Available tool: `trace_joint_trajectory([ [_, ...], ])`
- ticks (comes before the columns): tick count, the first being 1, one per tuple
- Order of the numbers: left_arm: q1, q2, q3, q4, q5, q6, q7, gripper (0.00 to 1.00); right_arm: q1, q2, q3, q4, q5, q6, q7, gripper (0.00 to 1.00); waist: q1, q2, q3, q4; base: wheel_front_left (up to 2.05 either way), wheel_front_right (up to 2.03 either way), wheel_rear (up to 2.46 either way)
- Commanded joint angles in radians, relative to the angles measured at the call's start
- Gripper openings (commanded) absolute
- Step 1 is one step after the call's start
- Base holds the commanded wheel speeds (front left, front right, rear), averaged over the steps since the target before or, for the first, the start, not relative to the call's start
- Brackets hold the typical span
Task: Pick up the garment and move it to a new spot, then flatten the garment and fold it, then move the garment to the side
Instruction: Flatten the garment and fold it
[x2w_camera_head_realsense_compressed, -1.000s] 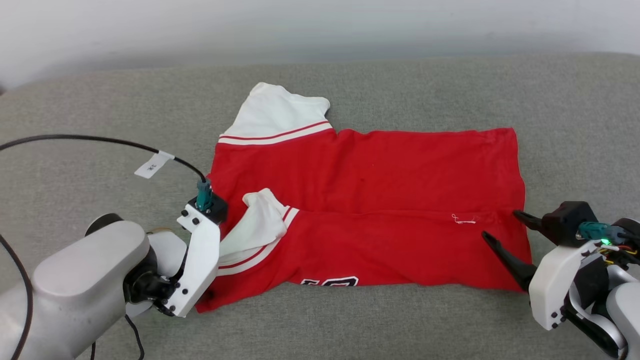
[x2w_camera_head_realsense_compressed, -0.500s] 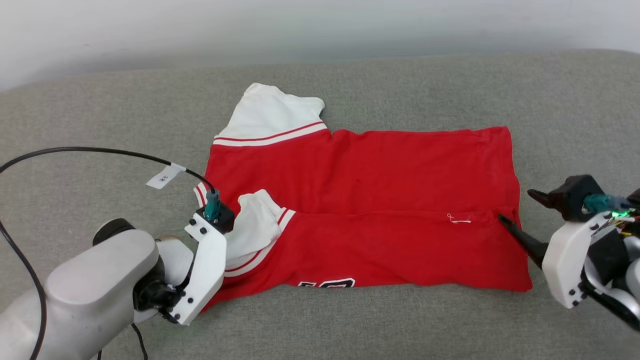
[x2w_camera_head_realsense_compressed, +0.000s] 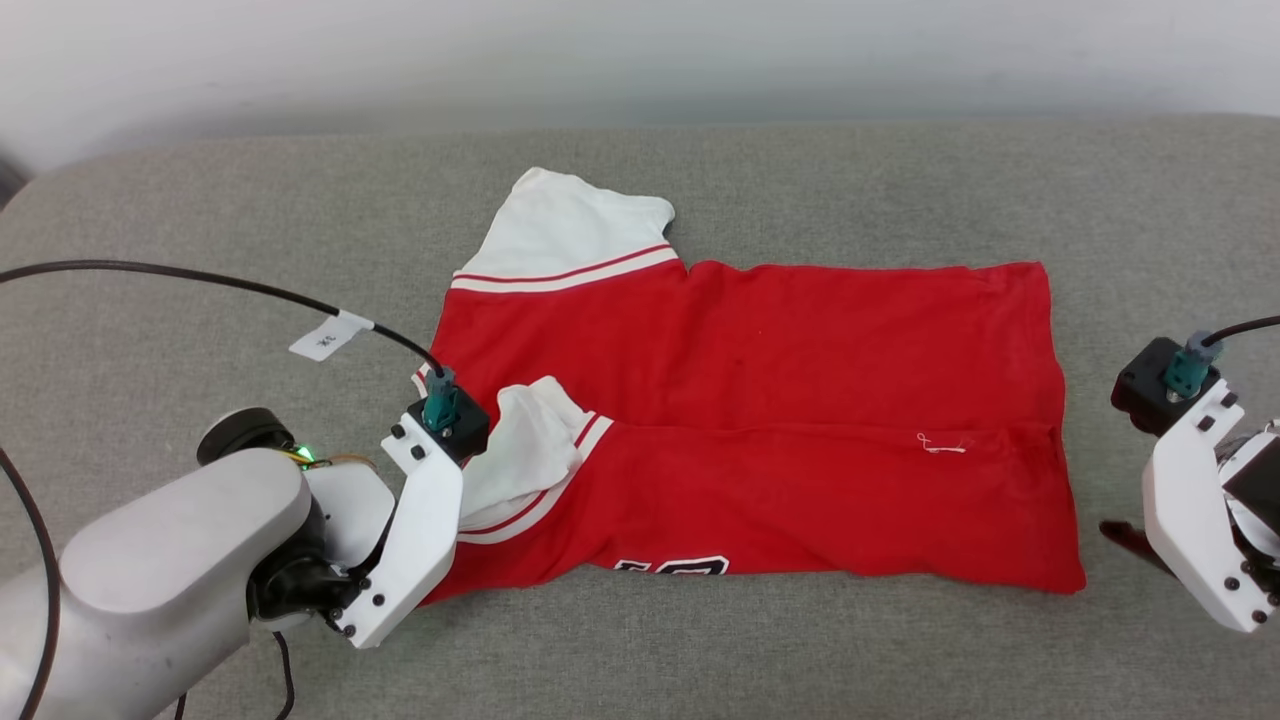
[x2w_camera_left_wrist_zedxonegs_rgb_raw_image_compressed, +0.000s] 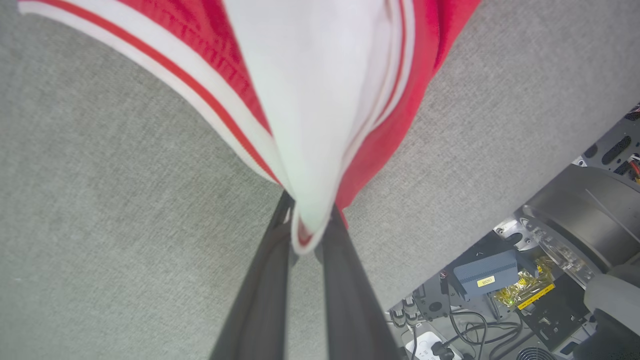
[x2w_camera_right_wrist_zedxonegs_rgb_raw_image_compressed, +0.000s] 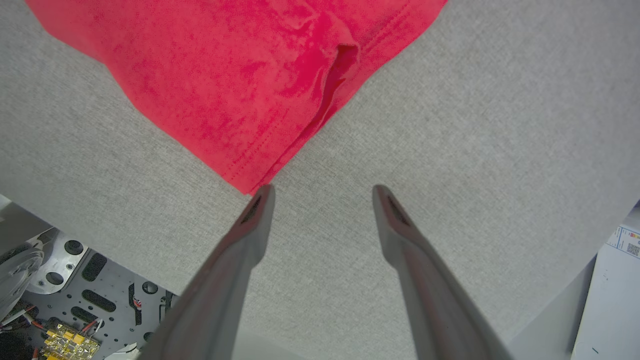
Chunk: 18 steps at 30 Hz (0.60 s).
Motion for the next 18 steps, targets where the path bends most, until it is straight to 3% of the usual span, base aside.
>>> trace_joint_trajectory([
  [1,-0.016,0.006,0.001,-0.009,0.005,-0.001,0.001,0.00,-0.013,0.005,0.012,0.015,0.015,-0.001,0.020,1.00,0.0000,-0.0001,0.012,0.006,0.00,0.00,0.00],
  [10,-0.043,0.014,0.001,-0.034,0.008,-0.001,-0.019,0.00,0.035,0.109,0.043,0.141,0.064,-0.001,0.011,1.00,0.0000,-0.0001,0.075,0.025,0.00,0.00,0.00],
  [18,-0.046,0.024,0.001,-0.017,-0.004,-0.001,-0.045,0.00,0.056,0.155,0.115,0.183,0.083,-0.001,-0.030,1.00,0.0000,-0.0001,0.097,0.027,0.00,0.00,0.00],
])
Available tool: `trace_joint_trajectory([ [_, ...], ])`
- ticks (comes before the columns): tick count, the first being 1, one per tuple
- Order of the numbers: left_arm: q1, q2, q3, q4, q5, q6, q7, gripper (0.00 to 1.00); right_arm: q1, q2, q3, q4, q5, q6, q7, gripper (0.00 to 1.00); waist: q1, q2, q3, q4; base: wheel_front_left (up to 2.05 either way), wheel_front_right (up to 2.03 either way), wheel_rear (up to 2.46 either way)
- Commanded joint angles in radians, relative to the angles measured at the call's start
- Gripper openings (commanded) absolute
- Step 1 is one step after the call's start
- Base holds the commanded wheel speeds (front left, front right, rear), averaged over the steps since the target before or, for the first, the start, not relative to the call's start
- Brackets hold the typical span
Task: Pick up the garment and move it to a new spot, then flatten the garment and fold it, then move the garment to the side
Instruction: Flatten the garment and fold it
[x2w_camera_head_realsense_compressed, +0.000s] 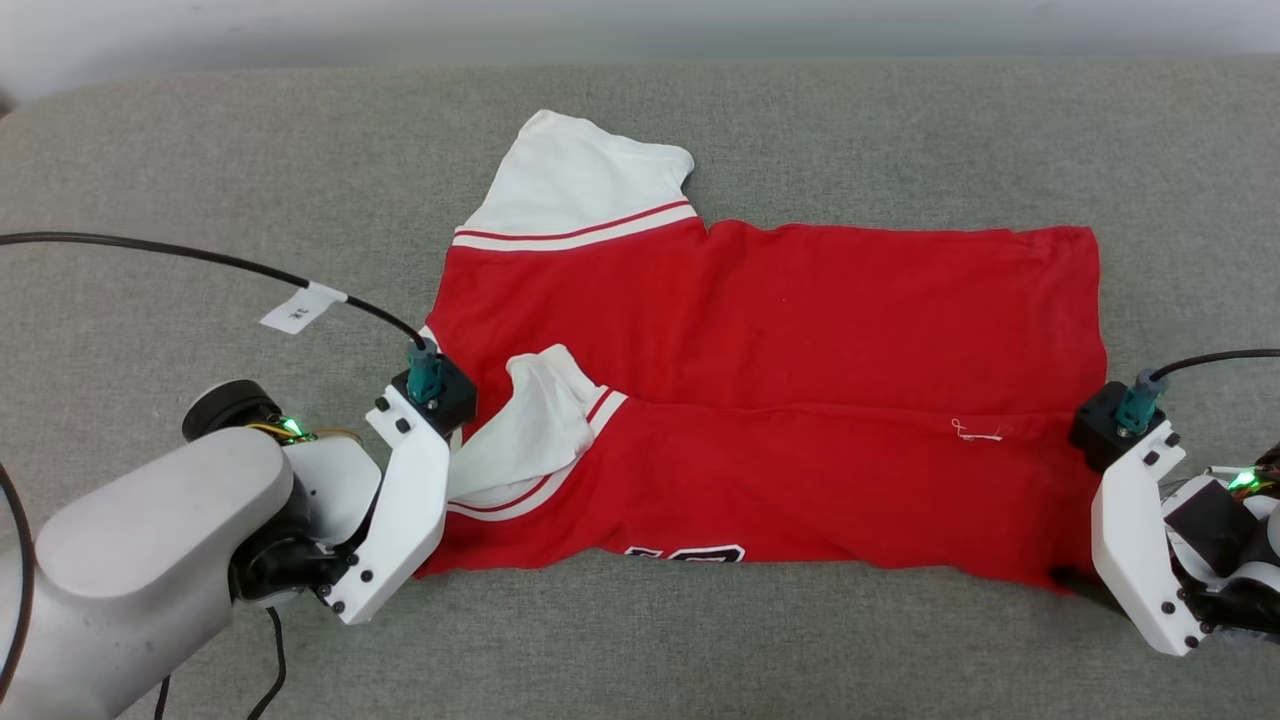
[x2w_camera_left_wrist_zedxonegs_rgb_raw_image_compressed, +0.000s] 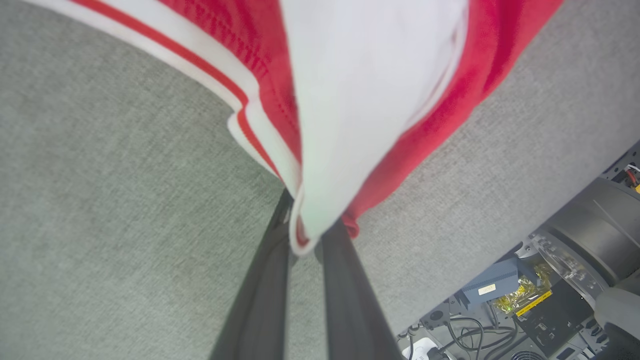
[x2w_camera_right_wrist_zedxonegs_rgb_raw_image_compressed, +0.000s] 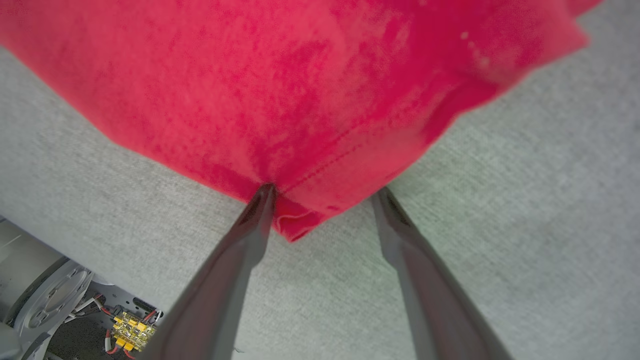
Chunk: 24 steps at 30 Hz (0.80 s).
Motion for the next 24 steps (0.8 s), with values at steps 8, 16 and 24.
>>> trace_joint_trajectory([
  [8,0.048,0.008,0.005,0.038,-0.032,-0.001,-0.059,0.00,0.001,-0.029,0.016,-0.016,0.024,-0.001,-0.126,0.00,0.0000,0.0000,-0.069,-0.014,0.00,0.00,0.00],
  [16,0.125,0.058,0.009,0.038,-0.081,0.001,-0.098,0.00,0.059,-0.159,-0.006,-0.122,0.077,-0.001,-0.188,0.00,0.0000,0.0000,-0.167,-0.031,0.00,0.00,0.00],
  [24,0.231,0.091,0.006,-0.025,-0.104,0.029,-0.110,0.00,0.198,-0.253,-0.024,-0.188,0.119,-0.001,-0.190,0.00,0.0000,0.0000,-0.180,-0.041,0.00,0.00,0.00],
])
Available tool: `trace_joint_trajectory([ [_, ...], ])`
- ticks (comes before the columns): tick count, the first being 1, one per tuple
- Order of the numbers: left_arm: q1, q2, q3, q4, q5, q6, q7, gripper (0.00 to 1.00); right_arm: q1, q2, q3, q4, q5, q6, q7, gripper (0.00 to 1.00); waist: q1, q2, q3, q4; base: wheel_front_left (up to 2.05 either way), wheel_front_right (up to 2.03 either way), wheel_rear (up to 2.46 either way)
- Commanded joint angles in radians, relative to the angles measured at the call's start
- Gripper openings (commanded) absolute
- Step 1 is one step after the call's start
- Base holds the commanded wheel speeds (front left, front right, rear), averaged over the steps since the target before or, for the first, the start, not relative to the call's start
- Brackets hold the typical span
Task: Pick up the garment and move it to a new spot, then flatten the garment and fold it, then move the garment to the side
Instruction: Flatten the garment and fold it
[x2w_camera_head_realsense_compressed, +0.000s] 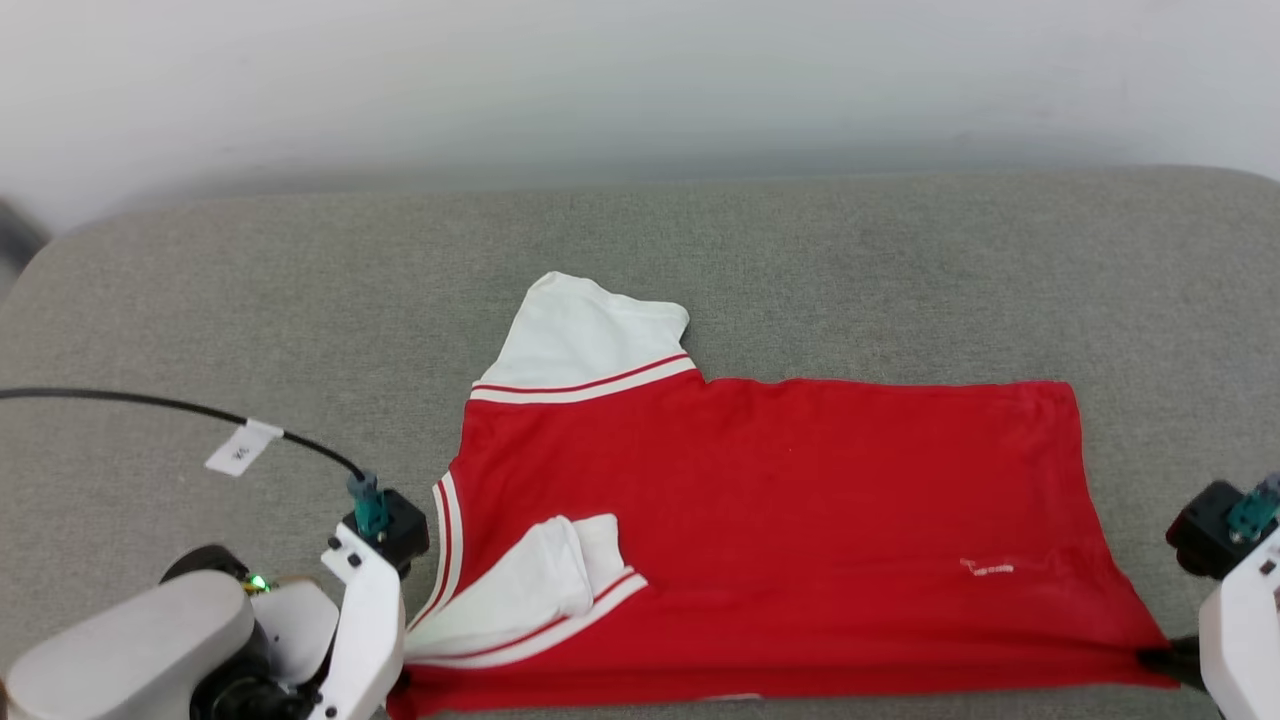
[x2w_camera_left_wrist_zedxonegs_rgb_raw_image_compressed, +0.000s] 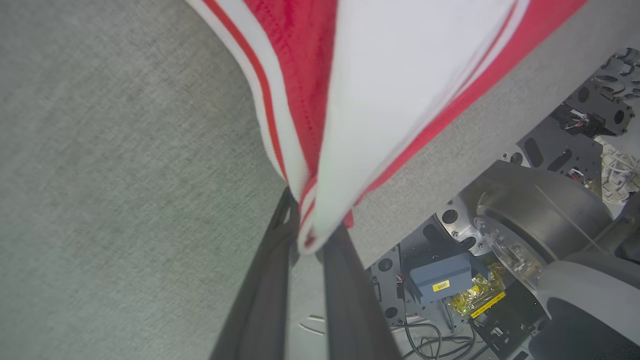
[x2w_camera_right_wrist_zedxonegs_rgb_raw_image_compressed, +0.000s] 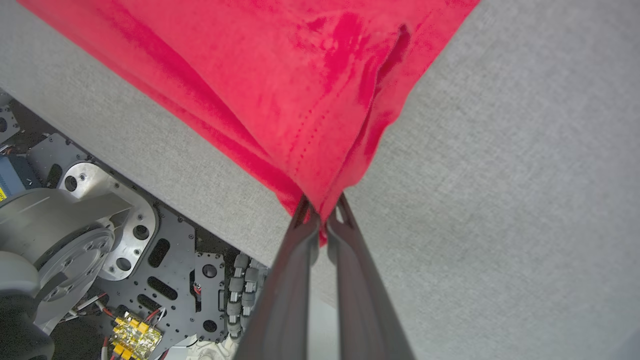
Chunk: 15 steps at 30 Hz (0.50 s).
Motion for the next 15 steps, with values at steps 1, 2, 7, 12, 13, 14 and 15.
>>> trace_joint_trajectory([
  [1,0.020,0.010,0.000,-0.001,-0.001,0.010,-0.005,0.00,0.020,-0.004,-0.004,0.000,0.000,-0.002,-0.003,0.00,0.0001,0.0000,0.008,-0.004,0.00,0.00,0.00],
  [2,0.032,0.007,0.001,-0.005,0.000,0.015,-0.008,0.00,0.033,0.000,-0.007,0.006,-0.004,-0.002,-0.002,0.00,0.0001,0.0000,0.014,-0.005,0.00,0.00,0.00],
  [7,0.070,-0.008,-0.001,0.014,0.020,0.019,-0.007,0.00,0.070,0.049,-0.014,0.069,-0.034,-0.002,0.008,0.00,0.0001,0.0000,0.047,-0.007,0.00,0.00,0.00],
  [12,0.079,-0.031,-0.002,0.056,0.051,0.018,-0.030,1.00,0.077,0.100,-0.025,0.107,-0.071,-0.002,-0.019,0.64,0.0001,0.0000,0.056,0.001,0.00,0.00,0.00],
  [13,0.078,-0.032,0.001,0.060,0.054,0.018,-0.039,1.00,0.074,0.104,-0.036,0.113,-0.078,-0.002,-0.036,1.00,0.0001,0.0000,0.053,0.002,0.00,0.00,0.00],
  [14,0.071,-0.029,0.006,0.061,0.063,0.017,-0.049,1.00,0.073,0.108,-0.046,0.118,-0.086,-0.002,-0.051,1.00,0.0001,0.0000,0.048,0.003,0.00,0.00,0.00],
  [15,0.060,-0.023,0.013,0.059,0.068,0.017,-0.061,1.00,0.073,0.110,-0.056,0.118,-0.094,-0.001,-0.067,1.00,0.0001,0.0000,0.043,0.004,0.00,0.00,0.00],
])
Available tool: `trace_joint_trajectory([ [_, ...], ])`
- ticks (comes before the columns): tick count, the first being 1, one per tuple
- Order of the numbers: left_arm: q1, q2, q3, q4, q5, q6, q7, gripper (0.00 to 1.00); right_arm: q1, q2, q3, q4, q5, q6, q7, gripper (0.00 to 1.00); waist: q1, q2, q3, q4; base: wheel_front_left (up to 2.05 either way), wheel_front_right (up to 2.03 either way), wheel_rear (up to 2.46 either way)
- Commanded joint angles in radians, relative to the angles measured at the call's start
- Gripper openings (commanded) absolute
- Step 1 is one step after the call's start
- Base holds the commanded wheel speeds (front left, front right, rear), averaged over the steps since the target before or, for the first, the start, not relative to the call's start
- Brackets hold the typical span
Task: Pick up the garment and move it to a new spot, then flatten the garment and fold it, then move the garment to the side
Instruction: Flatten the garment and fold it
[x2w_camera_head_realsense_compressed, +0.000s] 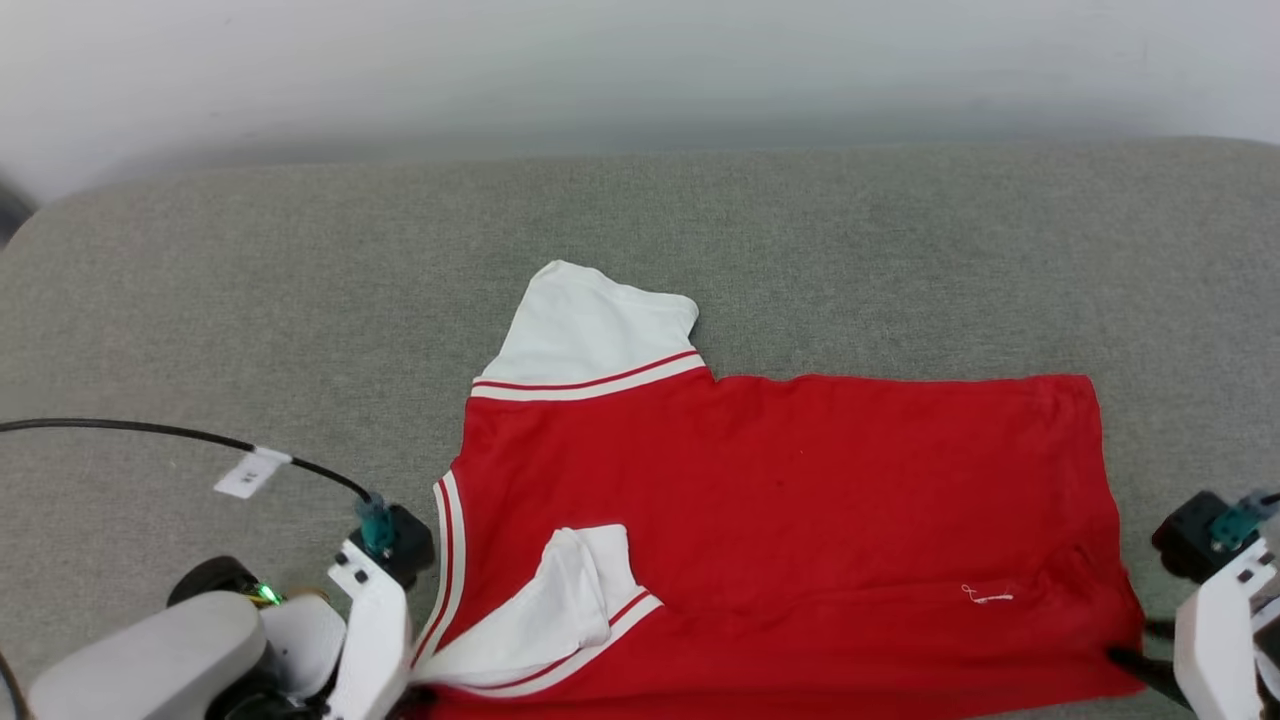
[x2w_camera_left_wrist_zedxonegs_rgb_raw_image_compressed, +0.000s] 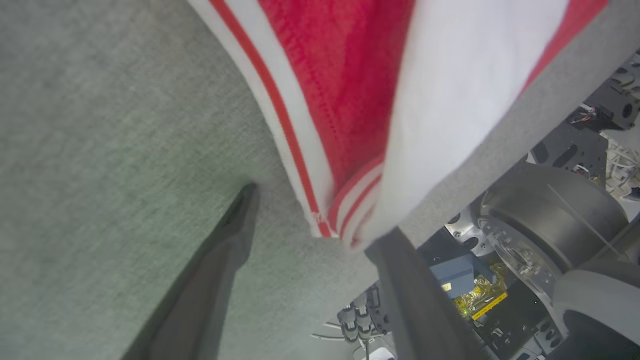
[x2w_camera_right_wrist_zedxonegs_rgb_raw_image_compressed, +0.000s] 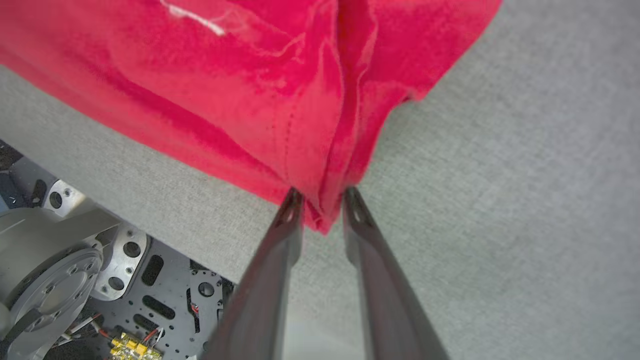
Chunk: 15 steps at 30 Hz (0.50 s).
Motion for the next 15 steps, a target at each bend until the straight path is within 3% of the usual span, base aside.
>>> trace_joint_trajectory([
  [1,-0.008,0.017,0.015,0.012,0.007,0.011,-0.018,1.00,0.005,0.003,-0.018,0.002,-0.008,-0.001,-0.022,1.00,0.0000,0.0000,-0.010,0.002,0.00,0.00,0.00],
  [9,-0.094,0.078,0.114,-0.048,0.039,0.026,-0.137,1.00,0.012,0.044,-0.225,-0.032,-0.136,-0.001,-0.282,1.00,0.0000,0.0000,-0.036,-0.009,0.00,0.00,0.00],
  [15,-0.202,0.077,0.180,-0.040,0.149,0.072,-0.245,1.00,0.053,0.192,-0.476,-0.064,-0.304,-0.001,-0.493,1.00,0.0000,0.0000,-0.006,-0.040,0.00,0.00,0.00],
])
